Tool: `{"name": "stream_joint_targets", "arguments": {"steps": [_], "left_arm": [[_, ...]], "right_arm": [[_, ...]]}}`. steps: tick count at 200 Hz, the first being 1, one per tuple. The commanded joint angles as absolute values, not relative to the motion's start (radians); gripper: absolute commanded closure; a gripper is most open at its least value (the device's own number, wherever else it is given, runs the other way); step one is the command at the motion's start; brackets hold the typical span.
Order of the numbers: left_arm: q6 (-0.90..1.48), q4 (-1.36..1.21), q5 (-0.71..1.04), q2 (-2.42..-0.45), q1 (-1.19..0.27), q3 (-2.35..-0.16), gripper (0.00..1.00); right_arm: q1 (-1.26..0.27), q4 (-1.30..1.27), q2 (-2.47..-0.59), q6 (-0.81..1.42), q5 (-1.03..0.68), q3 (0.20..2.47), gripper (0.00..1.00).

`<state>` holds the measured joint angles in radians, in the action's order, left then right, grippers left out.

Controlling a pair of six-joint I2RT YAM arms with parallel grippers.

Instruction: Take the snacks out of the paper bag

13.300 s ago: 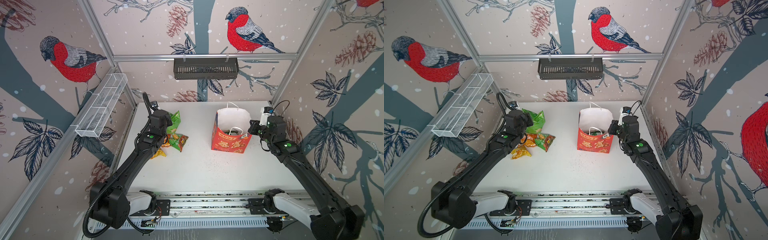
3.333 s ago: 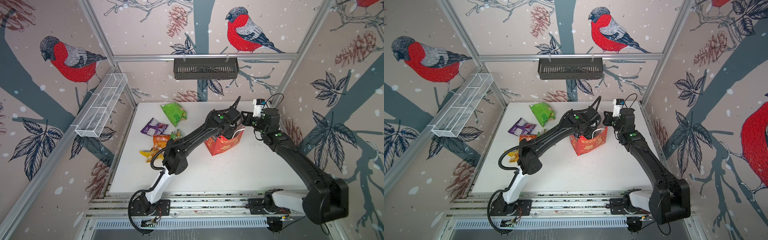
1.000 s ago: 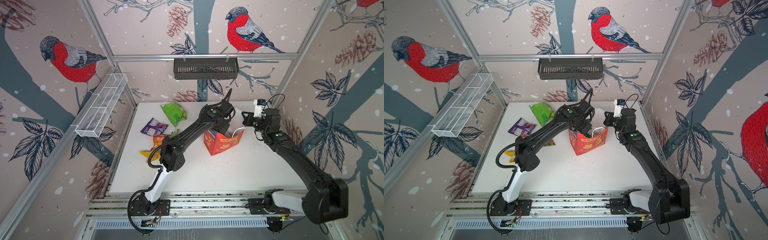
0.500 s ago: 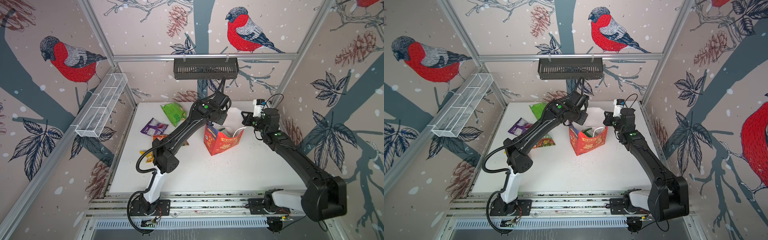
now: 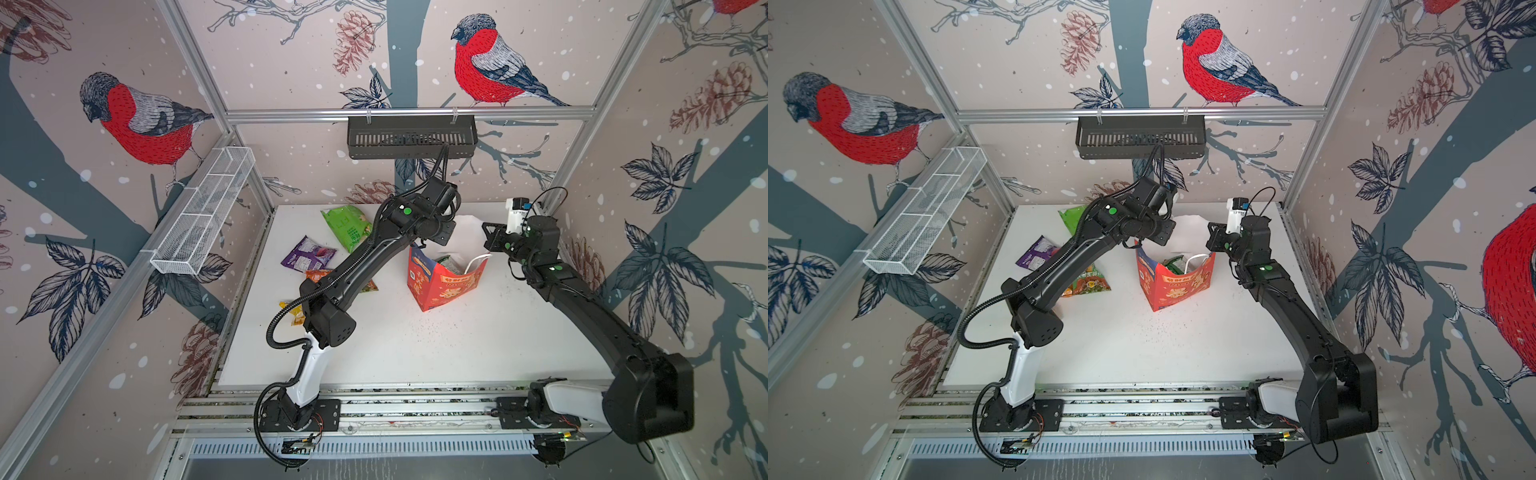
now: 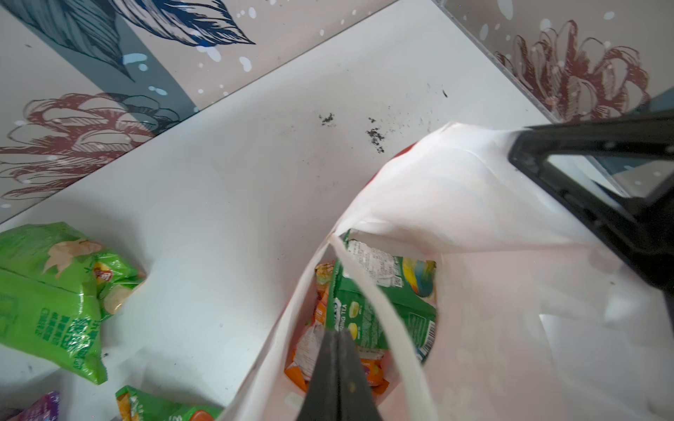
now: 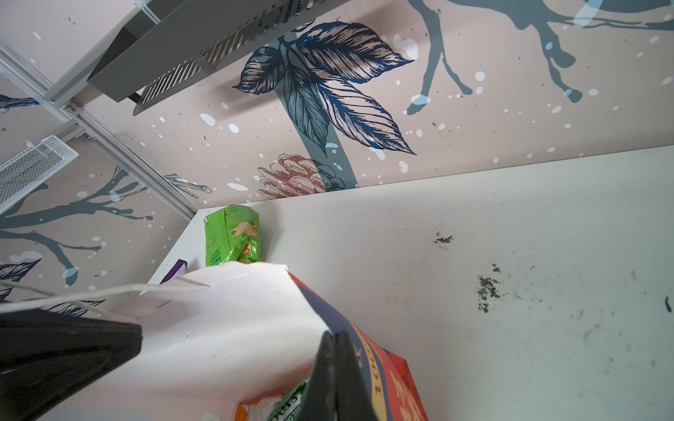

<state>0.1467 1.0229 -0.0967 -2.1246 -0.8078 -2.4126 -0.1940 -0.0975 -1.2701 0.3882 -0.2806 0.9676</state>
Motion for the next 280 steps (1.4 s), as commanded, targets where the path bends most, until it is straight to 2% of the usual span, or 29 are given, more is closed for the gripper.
{"name": "stream_joint_targets", "arguments": {"steps": [1,20,93,130,159,186,225,260,280], "left_arm": [[0.148,1.039,-0.058,-2.084,-0.824,-2.396,0.75],[0.11,1.01,-0.039,-2.041,-0.852,-2.358,0.64],[0.137,1.034,-0.073,-2.01,-0.876,-2.306,0.61],[0.154,1.023,-0.071,-1.973,-0.887,-2.217,0.61],[0.182,0.937,-0.087,-1.867,-0.899,-2.016,0.61],[0.206,0.828,-0.056,-1.762,-0.9,-1.829,0.61],[0.224,0.719,-0.066,-1.685,-0.927,-1.644,0.6],[0.233,0.513,-0.091,-1.566,-0.94,-1.449,0.59],[0.216,0.439,-0.118,-1.51,-0.94,-1.373,0.63]], "right_arm": [[-0.196,-0.135,-1.27,0.361,-0.312,0.987,1.0],[-0.204,-0.135,-1.273,0.34,-0.323,1.013,1.0],[-0.291,-0.164,-1.258,0.177,-0.41,1.082,1.0],[-0.354,-0.199,-1.149,0.093,-0.428,1.023,1.0],[-0.405,-0.168,-1.108,0.045,-0.426,1.022,1.0],[-0.458,-0.115,-1.112,0.019,-0.334,1.042,1.0],[-0.474,-0.121,-1.127,0.064,-0.268,1.048,1.0],[-0.476,-0.093,-1.163,0.091,-0.219,1.077,1.0],[-0.476,-0.105,-1.164,0.103,-0.198,1.072,1.0]]}}
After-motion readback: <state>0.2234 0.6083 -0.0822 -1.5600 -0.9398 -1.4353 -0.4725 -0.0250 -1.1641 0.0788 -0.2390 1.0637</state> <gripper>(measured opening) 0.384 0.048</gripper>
